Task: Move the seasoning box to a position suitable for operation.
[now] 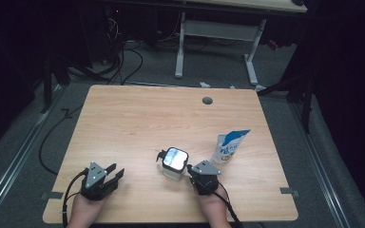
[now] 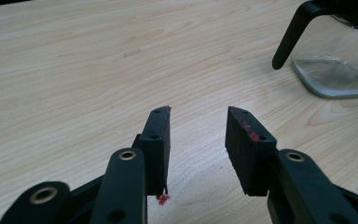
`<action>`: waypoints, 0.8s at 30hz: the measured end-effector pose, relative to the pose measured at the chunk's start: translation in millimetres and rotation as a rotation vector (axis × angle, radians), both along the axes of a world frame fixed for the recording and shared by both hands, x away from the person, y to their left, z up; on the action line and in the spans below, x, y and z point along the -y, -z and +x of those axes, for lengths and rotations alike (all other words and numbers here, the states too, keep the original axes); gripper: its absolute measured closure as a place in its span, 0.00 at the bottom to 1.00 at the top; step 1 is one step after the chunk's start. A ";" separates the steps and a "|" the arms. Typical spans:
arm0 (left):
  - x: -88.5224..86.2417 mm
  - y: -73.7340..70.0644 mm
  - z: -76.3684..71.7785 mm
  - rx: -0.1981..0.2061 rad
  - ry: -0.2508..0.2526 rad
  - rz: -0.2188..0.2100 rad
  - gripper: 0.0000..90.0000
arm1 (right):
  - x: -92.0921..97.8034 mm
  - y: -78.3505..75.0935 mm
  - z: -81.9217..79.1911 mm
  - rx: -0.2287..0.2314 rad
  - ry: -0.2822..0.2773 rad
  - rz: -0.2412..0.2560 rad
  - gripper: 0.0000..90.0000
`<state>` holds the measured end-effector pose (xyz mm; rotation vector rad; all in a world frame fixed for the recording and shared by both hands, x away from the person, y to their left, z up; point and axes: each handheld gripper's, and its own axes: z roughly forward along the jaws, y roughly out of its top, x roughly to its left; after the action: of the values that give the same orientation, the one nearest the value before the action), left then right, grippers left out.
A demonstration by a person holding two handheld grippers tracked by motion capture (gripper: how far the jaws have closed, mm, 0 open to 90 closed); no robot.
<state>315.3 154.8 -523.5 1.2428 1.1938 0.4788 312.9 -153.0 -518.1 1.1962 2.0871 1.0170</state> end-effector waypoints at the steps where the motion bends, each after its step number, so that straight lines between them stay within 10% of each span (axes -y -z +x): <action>1: -0.1 0.6 0.0 -0.001 -0.004 0.001 0.66 | 1.8 -0.3 -0.4 0.002 -0.002 0.003 0.99; 17: 15.5 -4.9 -3.3 0.064 -0.008 -0.018 0.67 | 56.4 1.2 -40.0 0.060 -0.025 0.063 0.95; 24: 62.8 -10.5 18.7 -0.010 0.066 -0.047 0.67 | 69.4 -2.4 -41.4 0.077 -0.031 0.087 0.95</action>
<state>334.0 92.1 -513.0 1.2418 1.1626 0.3946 271.5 -222.4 -515.8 1.1503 2.0265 1.1603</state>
